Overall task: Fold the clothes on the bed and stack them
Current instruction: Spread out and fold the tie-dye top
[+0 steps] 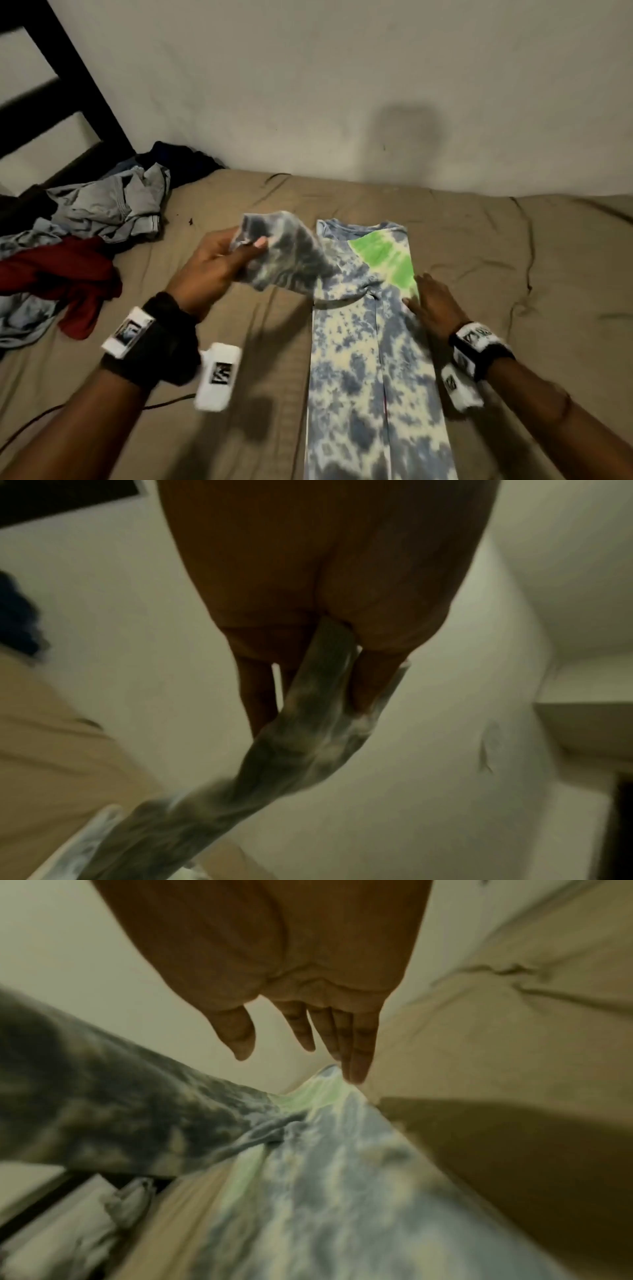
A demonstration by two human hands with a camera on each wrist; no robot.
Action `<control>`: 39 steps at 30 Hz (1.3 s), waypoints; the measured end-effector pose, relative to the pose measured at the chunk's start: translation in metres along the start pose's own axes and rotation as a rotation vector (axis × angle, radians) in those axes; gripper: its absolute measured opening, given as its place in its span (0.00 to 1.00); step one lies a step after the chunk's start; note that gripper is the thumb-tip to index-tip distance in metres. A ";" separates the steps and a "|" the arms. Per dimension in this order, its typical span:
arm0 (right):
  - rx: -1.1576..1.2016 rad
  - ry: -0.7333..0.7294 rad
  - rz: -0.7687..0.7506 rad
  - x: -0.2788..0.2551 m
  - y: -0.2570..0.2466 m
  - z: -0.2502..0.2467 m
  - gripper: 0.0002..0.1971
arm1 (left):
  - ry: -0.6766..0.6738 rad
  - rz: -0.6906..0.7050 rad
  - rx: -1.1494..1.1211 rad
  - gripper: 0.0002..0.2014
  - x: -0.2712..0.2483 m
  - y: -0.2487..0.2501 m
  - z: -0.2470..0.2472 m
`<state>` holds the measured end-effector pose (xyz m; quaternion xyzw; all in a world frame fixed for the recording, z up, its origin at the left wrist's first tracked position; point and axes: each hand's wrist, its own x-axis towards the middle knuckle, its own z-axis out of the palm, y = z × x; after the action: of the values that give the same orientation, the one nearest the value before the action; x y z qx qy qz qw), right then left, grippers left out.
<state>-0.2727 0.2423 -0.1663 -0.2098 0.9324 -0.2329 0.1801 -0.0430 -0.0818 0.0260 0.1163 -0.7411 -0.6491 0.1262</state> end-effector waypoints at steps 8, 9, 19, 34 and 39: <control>1.514 -0.118 0.598 -0.208 0.013 0.051 0.28 | -0.513 0.216 0.969 0.25 -0.107 -0.048 0.187; 1.621 -0.137 0.658 -0.218 0.016 0.061 0.24 | -0.595 0.213 1.043 0.23 -0.123 -0.069 0.207; 1.375 -0.019 0.564 -0.238 0.018 0.105 0.16 | -0.614 -0.173 1.247 0.51 -0.203 -0.172 0.265; 1.415 0.062 0.504 -0.285 0.025 0.095 0.12 | -0.683 0.007 1.160 0.47 -0.225 -0.150 0.260; 1.352 0.123 0.444 -0.288 0.029 0.091 0.12 | -0.572 0.186 1.232 0.35 -0.229 -0.150 0.265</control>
<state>0.0017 0.3693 -0.1878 0.1561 0.6130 -0.7293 0.2609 0.0843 0.2225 -0.1642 -0.0732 -0.9863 -0.1007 -0.1085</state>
